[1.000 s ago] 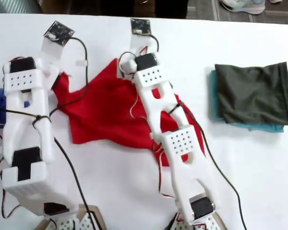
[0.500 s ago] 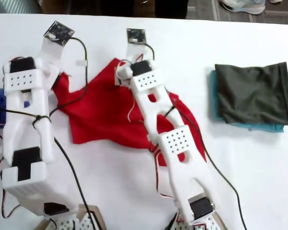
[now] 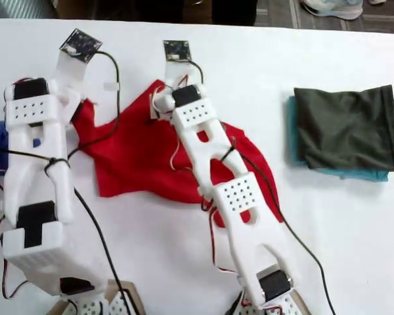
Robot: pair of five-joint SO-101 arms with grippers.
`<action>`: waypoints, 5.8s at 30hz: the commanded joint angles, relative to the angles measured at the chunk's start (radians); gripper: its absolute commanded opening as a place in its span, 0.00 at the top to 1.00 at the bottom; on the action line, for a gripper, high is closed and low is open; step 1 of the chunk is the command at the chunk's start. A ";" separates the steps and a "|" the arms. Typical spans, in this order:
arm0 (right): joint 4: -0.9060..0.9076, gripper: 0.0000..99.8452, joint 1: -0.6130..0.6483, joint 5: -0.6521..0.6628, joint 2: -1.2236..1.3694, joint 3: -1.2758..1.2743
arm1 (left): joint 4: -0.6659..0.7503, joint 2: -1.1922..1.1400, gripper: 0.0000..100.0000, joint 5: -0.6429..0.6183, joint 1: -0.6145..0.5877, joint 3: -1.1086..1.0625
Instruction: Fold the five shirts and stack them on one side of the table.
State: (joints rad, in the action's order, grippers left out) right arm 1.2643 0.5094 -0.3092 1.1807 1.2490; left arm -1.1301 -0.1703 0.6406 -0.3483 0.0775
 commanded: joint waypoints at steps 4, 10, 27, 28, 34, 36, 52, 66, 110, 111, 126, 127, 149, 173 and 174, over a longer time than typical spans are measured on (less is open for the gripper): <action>0.031 0.98 -0.090 0.018 -0.021 0.054 | 0.018 0.011 0.97 -0.003 -0.006 0.013; 0.173 0.98 -0.157 0.224 -0.094 0.206 | 0.015 0.044 0.97 -0.005 0.014 0.012; 0.294 0.88 -0.150 0.247 -0.202 0.215 | -0.106 0.427 0.97 -0.057 0.097 -0.053; 0.263 0.84 -0.143 0.203 -0.173 0.198 | -0.097 0.427 0.97 -0.057 0.086 -0.070; 0.111 0.82 -0.087 0.127 -0.030 0.183 | -0.032 0.430 0.97 -0.023 0.043 -0.188; 0.084 0.82 -0.056 0.129 -0.002 0.183 | -0.011 0.434 0.97 0.003 0.043 -0.223; 0.033 0.83 -0.035 0.130 0.124 0.183 | 0.032 0.434 0.97 0.005 0.048 -0.240; 0.282 0.98 -0.113 0.310 0.004 0.430 | 0.020 0.433 0.97 0.005 0.041 -0.265; -0.337 0.98 -0.107 0.516 -1.821 -2.226 | 0.012 0.881 0.97 -0.044 0.126 -0.785; -0.364 0.98 -0.117 0.516 -1.822 -2.246 | 0.032 0.881 0.97 -0.044 0.126 -0.809; -0.456 0.83 -0.157 0.486 -1.824 -2.159 | 0.181 0.879 0.97 -0.046 0.127 -0.914; -0.449 0.84 -0.157 0.486 -1.825 -2.140 | 0.183 0.879 0.97 -0.046 0.127 -0.912; -0.059 0.77 -0.292 0.307 -1.228 -1.714 | 0.236 0.879 0.97 -0.046 0.127 -0.915; -0.108 0.80 -0.346 0.420 -1.095 -1.703 | 0.238 0.879 0.97 -0.046 0.126 -0.909; -0.108 0.80 -0.341 0.423 -1.096 -1.703 | 0.238 0.879 0.97 -0.046 0.126 -0.909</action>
State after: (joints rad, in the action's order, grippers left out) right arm 1.1661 0.1703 0.1005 0.1066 -0.4879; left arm -0.9076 0.6874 0.6038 -0.2133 -0.8416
